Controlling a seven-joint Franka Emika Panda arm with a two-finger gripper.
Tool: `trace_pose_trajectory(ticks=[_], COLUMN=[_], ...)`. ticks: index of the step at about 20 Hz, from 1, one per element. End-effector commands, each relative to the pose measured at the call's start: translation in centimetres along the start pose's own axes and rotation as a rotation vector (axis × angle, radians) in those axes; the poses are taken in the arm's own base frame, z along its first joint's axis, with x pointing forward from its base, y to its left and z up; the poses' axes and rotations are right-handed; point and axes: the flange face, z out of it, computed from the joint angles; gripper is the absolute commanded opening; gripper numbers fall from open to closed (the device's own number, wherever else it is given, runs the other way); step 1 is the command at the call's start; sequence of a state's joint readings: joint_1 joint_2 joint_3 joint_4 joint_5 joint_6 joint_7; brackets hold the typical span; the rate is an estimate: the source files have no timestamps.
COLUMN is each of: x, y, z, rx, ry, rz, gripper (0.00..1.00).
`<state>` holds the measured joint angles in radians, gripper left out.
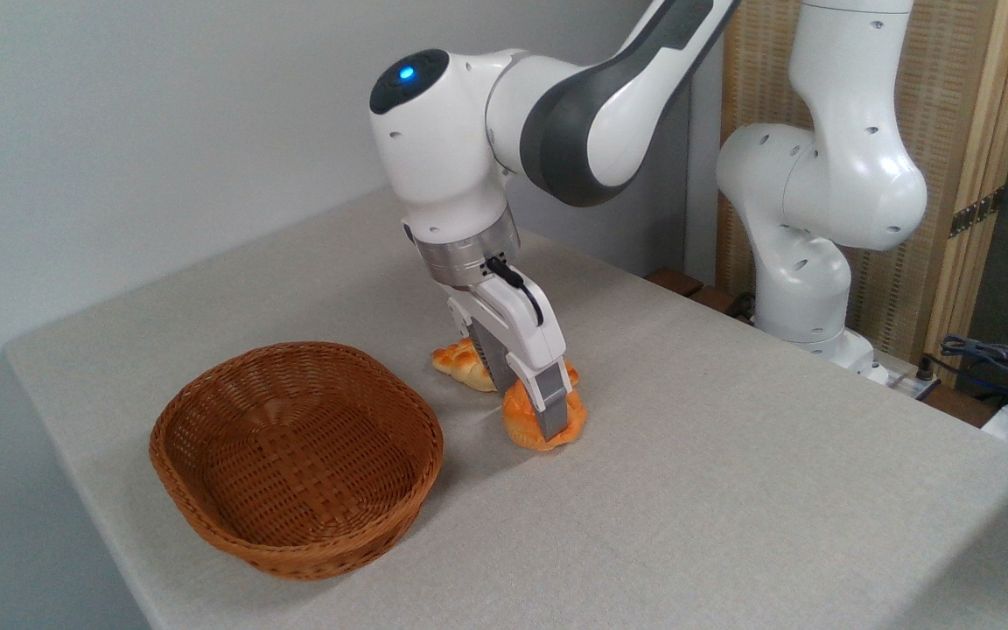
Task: Put bread into the basket
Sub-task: 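Close the gripper fingers around the round glazed bun, then lift the bun and carry it over the wicker basket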
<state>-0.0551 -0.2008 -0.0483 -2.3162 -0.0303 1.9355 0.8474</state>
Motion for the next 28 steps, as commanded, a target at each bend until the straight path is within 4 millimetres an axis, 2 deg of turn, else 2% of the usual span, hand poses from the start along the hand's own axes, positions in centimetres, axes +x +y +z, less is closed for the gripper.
trace_pose_trajectory(ticks=[1, 3, 9, 11, 16, 20, 22, 23, 25, 28], x=[-0.4, -0.4, -0.4, -0.4, -0.6, -0.5, -0.5, -0.5, -0.2, 0.8], y=[0.5, 0.5, 0.5, 0.5, 0.3, 0.3, 0.4, 0.4, 0.2, 0.5], z=[0.1, 0.1, 0.1, 0.0, -0.1, -0.3, -0.3, -0.4, -2.3, -8.2], rx=[0.028, 0.028, 0.027, 0.026, 0.058, 0.060, 0.056, 0.056, 0.066, 0.068], ry=[0.008, 0.008, 0.007, 0.008, -0.026, -0.024, -0.029, -0.029, -0.019, -0.010], rz=[0.020, 0.026, 0.030, 0.029, 0.041, 0.045, 0.048, 0.048, 0.045, 0.058], gripper=[0.60, 0.50, 0.47, 0.41, 0.38, 0.29, 0.22, 0.22, 0.22, 0.23])
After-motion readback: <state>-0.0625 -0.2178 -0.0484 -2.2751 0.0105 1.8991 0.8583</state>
